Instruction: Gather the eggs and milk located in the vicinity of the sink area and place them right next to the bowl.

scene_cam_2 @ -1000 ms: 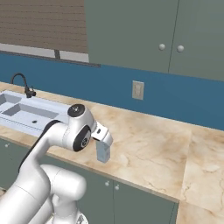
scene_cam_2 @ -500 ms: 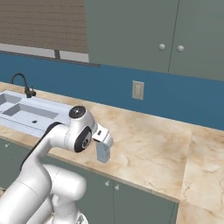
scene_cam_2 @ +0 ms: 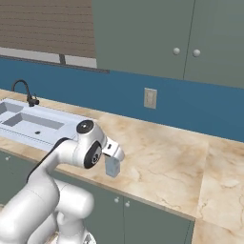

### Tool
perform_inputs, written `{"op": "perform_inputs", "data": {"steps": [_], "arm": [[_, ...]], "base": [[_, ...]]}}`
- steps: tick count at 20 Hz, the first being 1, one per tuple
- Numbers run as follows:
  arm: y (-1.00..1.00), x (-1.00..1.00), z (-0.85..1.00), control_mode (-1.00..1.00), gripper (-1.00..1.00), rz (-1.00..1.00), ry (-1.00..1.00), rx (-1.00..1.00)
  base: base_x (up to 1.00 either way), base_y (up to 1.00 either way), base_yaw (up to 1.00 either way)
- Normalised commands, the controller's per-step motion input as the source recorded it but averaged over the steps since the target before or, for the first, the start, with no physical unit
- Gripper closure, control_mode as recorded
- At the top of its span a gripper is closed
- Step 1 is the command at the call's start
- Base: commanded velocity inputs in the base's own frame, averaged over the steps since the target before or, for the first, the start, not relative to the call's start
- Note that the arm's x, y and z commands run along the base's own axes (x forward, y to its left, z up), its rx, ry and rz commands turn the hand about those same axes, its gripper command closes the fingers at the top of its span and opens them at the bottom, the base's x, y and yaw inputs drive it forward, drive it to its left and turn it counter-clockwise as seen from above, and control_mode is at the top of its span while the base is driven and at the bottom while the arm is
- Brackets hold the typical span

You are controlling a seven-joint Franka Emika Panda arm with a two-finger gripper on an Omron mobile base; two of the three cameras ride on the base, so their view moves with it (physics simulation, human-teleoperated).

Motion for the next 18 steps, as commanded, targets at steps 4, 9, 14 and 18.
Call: {"op": "perform_inputs", "data": {"steps": [4, 9, 14, 18], "arm": [[-0.03, 0.22, -0.12, -1.00, -1.00, 0.01, 0.00, 0.00], [-0.06, 0.14, -0.16, -1.00, -1.00, 0.00, 0.00, 0.00], [-0.02, 0.04, -0.21, -1.00, -1.00, 0.00, 0.00, 0.00], [-0.01, 0.00, -0.22, -1.00, 1.00, 0.00, 0.00, -0.01]], "base": [[0.00, 0.00, 0.00], [0.00, 0.00, 0.00], [0.00, 0.00, 0.00], [0.00, 0.00, 0.00]]}}
